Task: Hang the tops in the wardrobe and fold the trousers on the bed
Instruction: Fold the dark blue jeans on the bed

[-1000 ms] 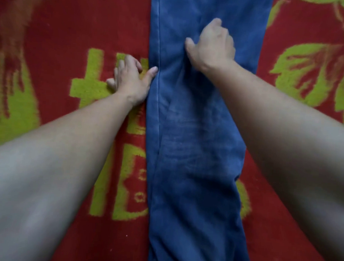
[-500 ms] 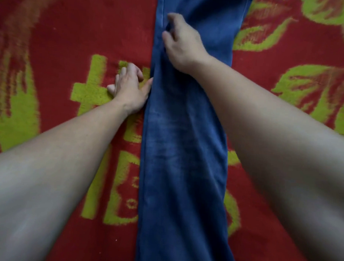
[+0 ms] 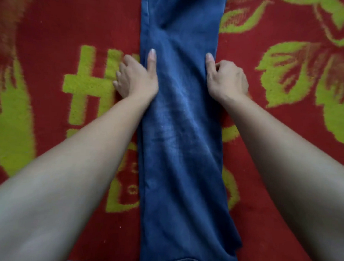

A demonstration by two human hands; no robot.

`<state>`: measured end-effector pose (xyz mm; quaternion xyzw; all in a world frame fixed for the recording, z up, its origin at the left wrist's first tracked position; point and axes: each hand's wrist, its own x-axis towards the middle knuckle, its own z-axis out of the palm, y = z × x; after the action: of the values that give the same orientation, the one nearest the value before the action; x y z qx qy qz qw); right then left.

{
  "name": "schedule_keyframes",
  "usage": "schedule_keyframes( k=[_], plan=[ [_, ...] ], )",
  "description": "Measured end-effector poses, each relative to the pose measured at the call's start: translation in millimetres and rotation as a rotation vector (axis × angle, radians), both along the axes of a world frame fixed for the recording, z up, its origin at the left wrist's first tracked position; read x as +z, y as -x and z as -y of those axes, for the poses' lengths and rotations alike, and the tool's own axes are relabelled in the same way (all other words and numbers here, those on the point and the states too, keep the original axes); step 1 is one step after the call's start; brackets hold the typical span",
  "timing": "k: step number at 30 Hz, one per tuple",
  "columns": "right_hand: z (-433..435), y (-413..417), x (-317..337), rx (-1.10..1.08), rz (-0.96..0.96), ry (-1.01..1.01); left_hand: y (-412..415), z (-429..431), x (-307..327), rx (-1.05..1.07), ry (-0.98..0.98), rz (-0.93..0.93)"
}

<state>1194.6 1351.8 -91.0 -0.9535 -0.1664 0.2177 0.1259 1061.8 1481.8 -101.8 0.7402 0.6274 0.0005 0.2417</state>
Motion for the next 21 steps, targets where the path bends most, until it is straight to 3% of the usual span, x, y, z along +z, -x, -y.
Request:
schedule_keyframes(
  k=[3,6,10,12,14,19,21],
  plan=[
    [-7.7,4.3,-6.4,0.009,-0.006,-0.026,-9.9,-2.0,-6.9,-0.005,-0.004,-0.054],
    [-11.2,-0.9,-12.1,-0.059,-0.161,-0.208,-8.0,-18.9,-8.1,-0.102,-0.048,-0.063],
    [-12.0,-22.2,-11.9,-0.002,0.212,-0.342,-21.2,-32.1,-2.6,-0.216,-0.203,0.042],
    [-14.1,-20.6,-18.9,0.016,0.226,-0.242,-30.8,-29.2,-7.8,-0.212,-0.143,-0.015],
    [-17.9,-27.4,-26.7,0.033,0.164,-0.154,-39.9,-27.8,-14.2,-0.158,-0.093,-0.036],
    [14.0,-25.6,-15.0,-0.098,-0.101,-0.245,-11.6,-13.4,-4.1,-0.239,-0.049,0.077],
    [46.1,4.8,-12.9,-0.209,-0.211,-0.279,15.6,12.7,-0.9,-0.188,-0.029,0.034]
  ],
)
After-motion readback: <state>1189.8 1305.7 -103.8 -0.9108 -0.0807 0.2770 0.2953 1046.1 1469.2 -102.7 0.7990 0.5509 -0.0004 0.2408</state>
